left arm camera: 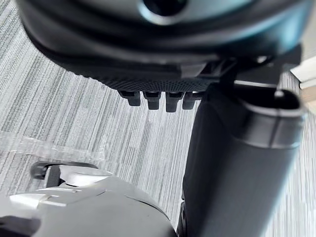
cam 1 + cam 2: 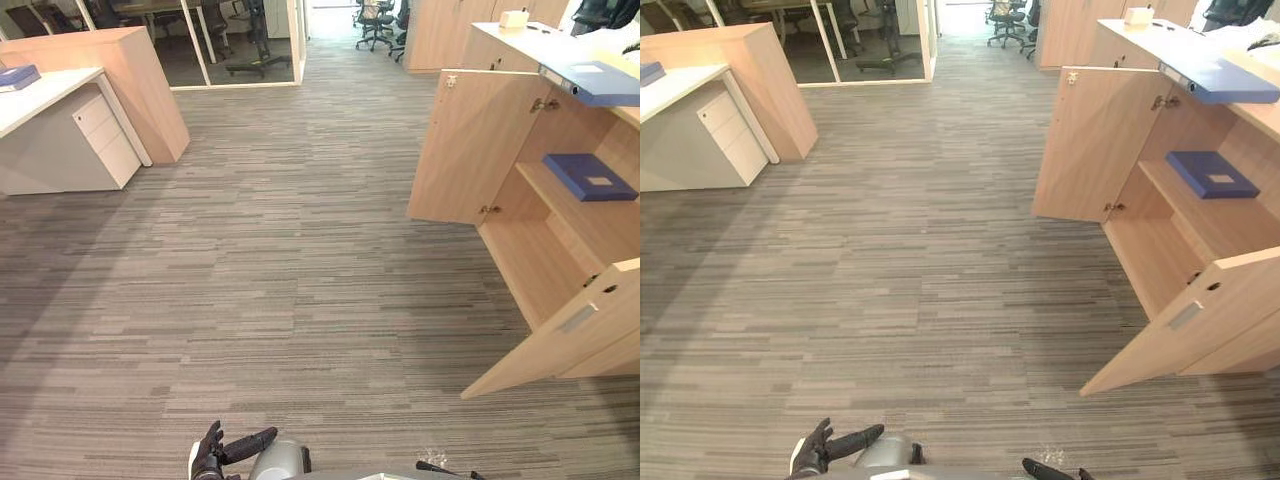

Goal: Walk over to the cabinet, pick up the folder, carry it to the office cabinet, place the folder inside the office cabinet, then close the office cabinet door

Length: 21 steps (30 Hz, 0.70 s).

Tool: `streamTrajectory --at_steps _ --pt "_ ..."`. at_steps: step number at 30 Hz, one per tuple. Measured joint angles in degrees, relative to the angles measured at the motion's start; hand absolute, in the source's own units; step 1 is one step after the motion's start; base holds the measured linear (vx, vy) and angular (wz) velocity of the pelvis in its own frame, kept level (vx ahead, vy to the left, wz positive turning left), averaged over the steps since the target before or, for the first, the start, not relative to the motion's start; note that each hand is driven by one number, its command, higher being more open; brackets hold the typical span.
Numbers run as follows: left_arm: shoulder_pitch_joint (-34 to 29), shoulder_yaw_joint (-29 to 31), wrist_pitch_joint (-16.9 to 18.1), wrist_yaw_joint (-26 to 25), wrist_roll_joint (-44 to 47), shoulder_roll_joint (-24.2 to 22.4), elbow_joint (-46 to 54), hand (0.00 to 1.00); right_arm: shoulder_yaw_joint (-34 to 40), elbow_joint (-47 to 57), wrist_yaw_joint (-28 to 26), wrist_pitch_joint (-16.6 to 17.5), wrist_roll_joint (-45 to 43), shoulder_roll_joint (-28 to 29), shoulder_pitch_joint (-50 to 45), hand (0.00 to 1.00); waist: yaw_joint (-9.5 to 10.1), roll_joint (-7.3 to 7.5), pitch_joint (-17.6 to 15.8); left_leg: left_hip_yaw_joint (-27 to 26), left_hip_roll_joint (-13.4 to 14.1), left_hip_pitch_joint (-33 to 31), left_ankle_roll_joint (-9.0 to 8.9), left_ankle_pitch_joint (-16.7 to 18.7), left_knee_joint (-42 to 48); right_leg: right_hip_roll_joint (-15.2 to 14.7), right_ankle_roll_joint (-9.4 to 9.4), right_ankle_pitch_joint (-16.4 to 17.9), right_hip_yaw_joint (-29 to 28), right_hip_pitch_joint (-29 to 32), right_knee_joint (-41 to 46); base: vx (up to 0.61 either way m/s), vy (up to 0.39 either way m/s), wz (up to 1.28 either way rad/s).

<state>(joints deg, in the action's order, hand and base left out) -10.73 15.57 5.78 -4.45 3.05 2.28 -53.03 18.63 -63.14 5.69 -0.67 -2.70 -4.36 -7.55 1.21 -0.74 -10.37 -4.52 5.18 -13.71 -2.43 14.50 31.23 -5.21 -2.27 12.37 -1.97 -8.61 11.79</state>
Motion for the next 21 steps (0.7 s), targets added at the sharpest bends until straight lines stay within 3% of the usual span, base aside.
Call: streamTrajectory --at_steps 2,3,4,6,9,11,12,13,14,15,16,17,18,19,21 --pt "-0.2 1.3 0.0 -0.3 1.0 -0.7 0.0 1.00 0.0 0.0 0.0 0.0 -0.3 -0.1 -0.1 1.00 -0.03 -0.30 0.2 0.8 1.1 0.0 -0.19 -2.2 -6.5 -2.2 -2.58 1.8 -0.5 -1.2 0.1 0.27 0.323 -0.14" --pt "-0.2 1.9 0.0 -0.5 1.3 -1.0 -0.3 1.00 0.0 -0.1 0.1 -0.1 -0.3 -0.3 -0.3 1.00 -0.04 -0.76 0.5 -0.5 2.2 0.9 -1.57 -7.9 -8.9 -3.2 -4.58 3.0 -0.7 -2.5 0.0 0.32 0.391 -0.13" --pt "-0.2 2.0 -0.1 -0.6 1.5 -0.9 -0.5 1.00 0.0 -0.3 0.1 -0.2 -0.3 -0.2 -0.4 1.00 0.12 -0.67 0.9 -1.7 2.0 1.1 -1.07 -10.7 -8.7 -3.8 -4.99 3.2 -0.7 -3.1 -0.3 0.44 0.515 -0.20" --pt "-0.4 3.7 -0.2 -1.2 1.4 0.3 -1.4 1.00 0.5 -0.9 -0.2 -0.4 0.1 1.5 -0.6 1.00 0.85 1.97 3.4 -4.8 -0.7 1.2 0.62 -6.8 -7.6 -7.2 -3.57 0.1 -0.3 -3.6 -3.2 0.40 0.440 -0.32" --pt "-0.4 3.9 -0.7 -1.3 1.4 1.2 -3.2 1.00 3.0 -2.0 -0.2 -0.4 0.1 2.3 0.0 1.00 1.01 3.10 5.3 -7.7 -2.9 2.9 2.42 -5.5 -8.9 -10.1 -5.86 -4.4 -0.2 -3.6 -5.1 0.32 0.296 -0.38" --pt "-0.2 3.1 -0.9 -1.3 1.4 1.7 -6.0 1.00 6.8 -3.0 -0.6 -0.6 0.3 2.4 -0.1 1.00 0.98 3.03 7.9 -8.8 -7.6 6.6 4.24 -5.4 -12.6 -14.4 -7.17 -6.3 -1.0 -3.4 -2.9 0.30 0.262 -0.26" --pt "-0.3 2.8 -1.0 -1.3 1.4 1.6 -6.3 1.00 7.8 -3.0 -0.7 -0.6 0.3 2.2 -0.1 1.00 0.97 2.88 8.3 -8.8 -8.8 7.8 4.66 -5.4 -13.7 -15.4 -7.19 -6.3 -1.7 -2.8 -0.5 0.26 0.242 -0.20" --pt "-0.6 2.7 -1.2 -1.2 1.4 0.6 -6.2 1.00 9.4 -2.8 -0.9 -0.7 0.3 1.6 0.0 1.00 0.86 1.74 8.7 -8.7 -11.1 11.0 5.58 -5.8 -16.5 -17.3 -7.19 -6.3 -3.6 0.6 8.2 0.24 0.251 -0.17" --pt "-0.8 2.3 -1.2 -1.3 1.5 -0.3 -5.7 1.00 10.6 -2.4 -1.3 -0.9 0.3 0.6 0.0 1.00 0.83 0.54 8.6 -8.5 -13.8 14.7 6.36 -6.2 -19.2 -19.1 -5.86 -7.2 -6.1 5.9 21.4 0.24 0.236 -0.09" --pt "-0.8 1.7 -1.1 -1.3 1.5 -0.3 -5.7 1.00 10.7 -2.2 -1.4 -0.9 0.3 0.3 0.0 1.00 0.52 0.40 8.6 -8.2 -15.1 16.1 6.88 -6.2 -20.0 -19.8 -4.58 -8.3 -7.0 8.2 27.2 0.21 0.206 0.14" --pt "-0.7 0.7 -0.8 -1.3 1.4 -0.2 -5.7 1.00 10.6 -0.8 -1.3 -0.3 0.3 0.3 0.1 1.00 -0.57 0.42 8.7 -7.6 -17.2 18.4 7.93 -6.1 -21.8 -21.4 -0.07 -9.4 -7.1 12.6 36.6 0.17 0.161 0.29" --pt "-0.4 0.0 -0.7 -1.2 1.4 -0.3 -5.6 1.00 10.5 0.1 -1.5 -0.4 0.2 0.4 1.1 1.00 -1.63 0.27 8.6 -7.3 -18.2 20.6 8.94 -5.7 -24.3 -21.9 2.61 -9.4 -4.5 16.9 40.9 0.19 0.170 0.33" --pt "0.0 -0.2 -0.8 -1.2 1.4 -0.3 -5.7 1.00 10.4 0.1 -1.5 -0.4 0.2 0.4 1.7 1.00 -1.94 0.21 8.4 -6.9 -18.3 21.6 9.36 -5.7 -25.6 -21.9 3.27 -9.0 -3.4 18.9 43.9 0.15 0.113 0.14" --pt "0.3 -0.5 -0.8 -1.3 1.4 -0.3 -5.7 1.00 10.4 0.2 -1.5 -0.4 0.1 0.7 2.0 1.00 -1.78 0.03 8.3 -6.9 -17.9 22.4 9.35 -5.7 -26.0 -21.3 2.55 -7.2 -2.6 20.1 45.3 0.16 0.045 -0.05" --pt "1.0 -0.8 -0.8 -1.3 1.4 -0.3 -5.6 1.00 8.5 2.0 -1.3 0.1 -0.3 1.0 2.5 1.00 -1.89 -0.50 5.4 -6.9 -14.9 25.4 8.76 -5.3 -27.0 -15.5 -1.75 1.4 2.7 23.0 46.0 0.17 -0.091 -0.19"
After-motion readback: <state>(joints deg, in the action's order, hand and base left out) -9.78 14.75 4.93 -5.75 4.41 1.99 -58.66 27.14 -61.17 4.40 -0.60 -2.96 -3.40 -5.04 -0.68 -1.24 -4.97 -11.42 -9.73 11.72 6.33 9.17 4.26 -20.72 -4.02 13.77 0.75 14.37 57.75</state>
